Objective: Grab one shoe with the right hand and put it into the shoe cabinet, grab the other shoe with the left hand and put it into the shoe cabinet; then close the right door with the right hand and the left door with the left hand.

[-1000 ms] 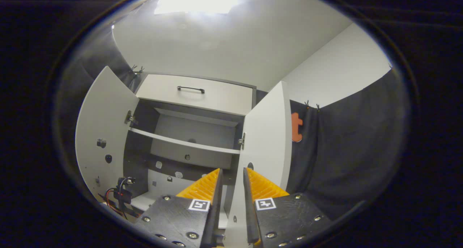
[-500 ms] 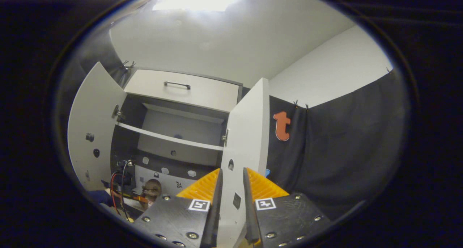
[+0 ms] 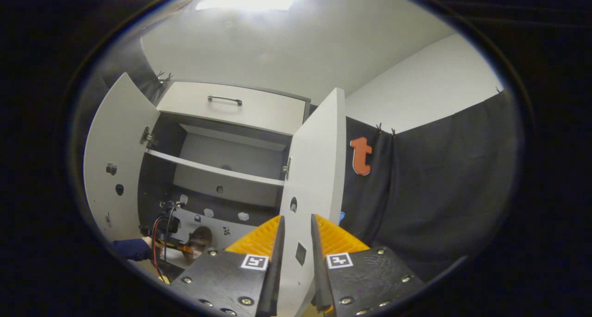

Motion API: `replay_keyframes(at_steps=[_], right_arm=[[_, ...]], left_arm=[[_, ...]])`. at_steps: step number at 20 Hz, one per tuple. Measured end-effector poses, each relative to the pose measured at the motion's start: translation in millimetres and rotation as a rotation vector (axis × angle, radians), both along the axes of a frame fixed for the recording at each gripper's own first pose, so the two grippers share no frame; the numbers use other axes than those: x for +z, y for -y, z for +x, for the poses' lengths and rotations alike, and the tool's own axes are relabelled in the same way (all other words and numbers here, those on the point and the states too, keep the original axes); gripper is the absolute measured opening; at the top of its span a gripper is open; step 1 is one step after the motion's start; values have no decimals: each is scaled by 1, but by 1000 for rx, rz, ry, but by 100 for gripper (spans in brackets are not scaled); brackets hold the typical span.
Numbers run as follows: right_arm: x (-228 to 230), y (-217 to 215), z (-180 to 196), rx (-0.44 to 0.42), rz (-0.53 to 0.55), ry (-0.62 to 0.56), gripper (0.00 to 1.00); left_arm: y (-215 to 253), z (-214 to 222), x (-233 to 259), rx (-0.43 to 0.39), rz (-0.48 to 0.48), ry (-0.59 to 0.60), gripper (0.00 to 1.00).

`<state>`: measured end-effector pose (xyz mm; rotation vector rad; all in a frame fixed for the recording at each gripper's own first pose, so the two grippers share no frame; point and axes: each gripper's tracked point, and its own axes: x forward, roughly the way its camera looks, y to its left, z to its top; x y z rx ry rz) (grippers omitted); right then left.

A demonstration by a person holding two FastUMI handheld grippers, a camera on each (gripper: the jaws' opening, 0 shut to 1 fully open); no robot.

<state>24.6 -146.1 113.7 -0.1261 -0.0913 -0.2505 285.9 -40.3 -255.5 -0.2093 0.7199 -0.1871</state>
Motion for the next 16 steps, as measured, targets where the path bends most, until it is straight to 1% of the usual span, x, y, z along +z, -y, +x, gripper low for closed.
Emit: replay_keyframes(at_steps=[6,8,9,10,12,13,14,15,16], right_arm=[[-2,0,-3,2,15,7,31],[-2,1,-5,0,22,10,31],[-1,2,-7,-3,25,13,29],[-1,4,-9,-6,26,15,31],[2,6,-15,-13,29,22,31],[3,8,-17,-18,32,27,29],[4,10,-21,-23,34,33,31],[6,13,-26,-30,34,37,29],[7,15,-29,-38,34,40,29]], left_arm=[[-1,8,-7,-9,54,-18,1],[-1,8,-8,-9,57,-38,1],[-1,8,-9,-7,53,-56,1],[-1,9,-10,-8,47,-71,0],[-1,9,-13,-19,46,-110,1],[-1,9,-14,-14,44,-122,1],[-1,11,-15,-10,45,-122,1],[-1,9,-16,-11,57,-127,1],[-2,9,-17,-14,72,-131,4]])
